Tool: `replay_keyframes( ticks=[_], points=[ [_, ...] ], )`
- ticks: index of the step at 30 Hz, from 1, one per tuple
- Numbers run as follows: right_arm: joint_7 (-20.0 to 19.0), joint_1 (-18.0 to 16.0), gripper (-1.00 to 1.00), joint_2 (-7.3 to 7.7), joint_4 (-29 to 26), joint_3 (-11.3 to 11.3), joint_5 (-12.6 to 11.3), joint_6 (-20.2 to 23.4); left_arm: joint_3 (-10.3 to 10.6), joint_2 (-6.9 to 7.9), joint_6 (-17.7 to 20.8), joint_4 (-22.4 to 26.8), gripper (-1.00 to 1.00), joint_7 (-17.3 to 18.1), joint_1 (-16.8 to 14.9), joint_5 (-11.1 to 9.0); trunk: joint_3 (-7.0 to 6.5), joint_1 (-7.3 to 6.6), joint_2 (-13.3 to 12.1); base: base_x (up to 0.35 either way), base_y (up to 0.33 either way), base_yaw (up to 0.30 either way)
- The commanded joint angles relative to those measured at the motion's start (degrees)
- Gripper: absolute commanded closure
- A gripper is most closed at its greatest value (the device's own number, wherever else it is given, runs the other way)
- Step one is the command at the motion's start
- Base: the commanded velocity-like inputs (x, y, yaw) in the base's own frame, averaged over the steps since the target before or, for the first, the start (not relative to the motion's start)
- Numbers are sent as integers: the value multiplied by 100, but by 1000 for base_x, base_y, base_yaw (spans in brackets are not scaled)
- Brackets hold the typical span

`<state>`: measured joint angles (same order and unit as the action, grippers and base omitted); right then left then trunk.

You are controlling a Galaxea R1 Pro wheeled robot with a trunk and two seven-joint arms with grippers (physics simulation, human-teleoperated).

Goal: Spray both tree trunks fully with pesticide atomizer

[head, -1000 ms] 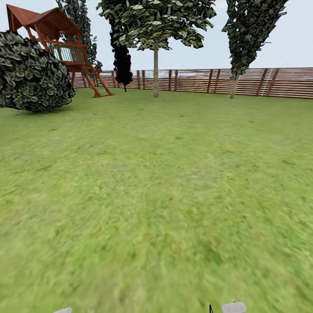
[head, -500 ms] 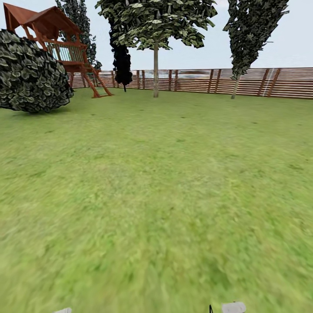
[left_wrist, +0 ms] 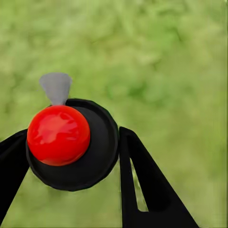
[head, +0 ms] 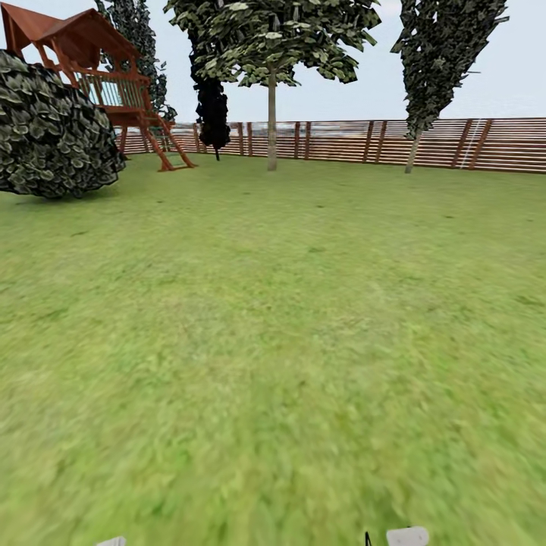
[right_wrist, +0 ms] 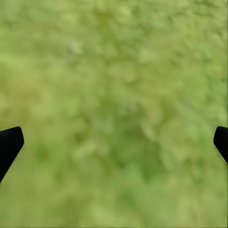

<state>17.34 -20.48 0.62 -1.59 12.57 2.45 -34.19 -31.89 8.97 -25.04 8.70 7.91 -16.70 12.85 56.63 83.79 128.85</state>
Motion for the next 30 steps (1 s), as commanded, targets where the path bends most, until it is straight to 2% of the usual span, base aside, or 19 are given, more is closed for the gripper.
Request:
replay_keyframes(
  ticks=[1, 30],
  points=[
    [2, 0, -100, 0, 0, 0, 0, 0, -1, 0, -1, 1, 100, 0, 0, -1, 0, 0, 0, 338, 0, 0],
    [-1, 0, -100, 0, 0, 0, -1, 0, -1, 52, -1, -105, 100, 0, 9, 16, 0, 0, 0, 338, 0, 0]
  ],
)
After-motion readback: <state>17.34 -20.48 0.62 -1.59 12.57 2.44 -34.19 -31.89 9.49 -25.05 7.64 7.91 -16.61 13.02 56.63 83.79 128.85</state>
